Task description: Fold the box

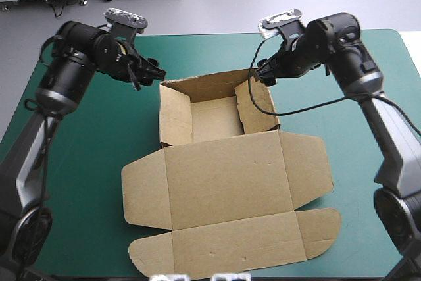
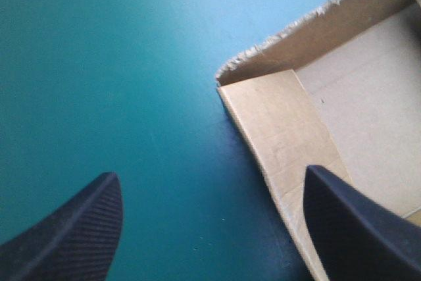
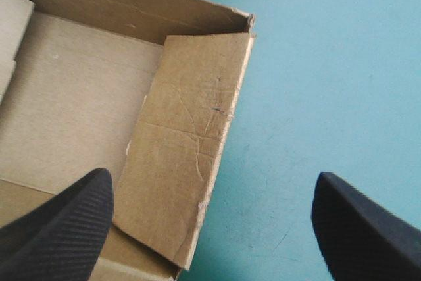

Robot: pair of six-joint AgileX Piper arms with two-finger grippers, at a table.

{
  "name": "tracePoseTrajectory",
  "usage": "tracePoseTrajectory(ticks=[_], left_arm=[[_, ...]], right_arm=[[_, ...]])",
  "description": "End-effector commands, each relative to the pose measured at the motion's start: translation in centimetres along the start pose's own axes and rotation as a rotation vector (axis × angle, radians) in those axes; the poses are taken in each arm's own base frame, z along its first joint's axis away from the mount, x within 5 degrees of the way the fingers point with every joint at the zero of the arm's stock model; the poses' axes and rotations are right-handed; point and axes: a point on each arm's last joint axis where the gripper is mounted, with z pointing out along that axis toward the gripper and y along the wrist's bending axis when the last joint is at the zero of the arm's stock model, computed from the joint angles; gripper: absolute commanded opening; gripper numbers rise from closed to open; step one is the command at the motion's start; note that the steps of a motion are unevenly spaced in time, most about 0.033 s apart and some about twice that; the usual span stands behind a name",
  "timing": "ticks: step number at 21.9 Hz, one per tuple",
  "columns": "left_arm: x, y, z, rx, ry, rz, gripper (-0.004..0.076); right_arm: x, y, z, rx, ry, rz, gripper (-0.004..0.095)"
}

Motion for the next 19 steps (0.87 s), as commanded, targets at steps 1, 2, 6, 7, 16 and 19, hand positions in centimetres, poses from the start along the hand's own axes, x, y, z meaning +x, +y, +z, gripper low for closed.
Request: tracePoseTrajectory(ticks=[1,2,6,7,16,19], left_arm=[[1.2,1.0,-7.6,-0.059,-0.133,-0.001,0.0546],[1.7,1.2,-9.0,-0.061,-0.160,0.001,0.0546],[6.6,1.6,-15.3,-0.083,-0.257,0.020,0.0545],[7.8,1.8,-15.9,-0.105,-0.258,0.023,0.0545],[19.2,0.9,-7.7,-0.138,0.099,-0.020,0.0545],[20.9,0.9,-6.3,-0.158,0.060,-0.063,0.0545]], right_arm=[[0.5,0.1,-8.0,0.018,-0.170,-0.055,0.0770],[0.7,0.2,-9.1,0.022,-0.193,-0.083,0.0770],[1.3,0.0,-11.3,0.076,-0.234,-0.138,0.0770],[1.2,-0.1,-11.0,0.083,-0.227,-0.139,0.0770],[-0.4,-0.1,0.6,-0.020,0.007,-0.086,0.0766],[-0.4,0.0,3.8,-0.050,0.070,-0.071,0.0764]])
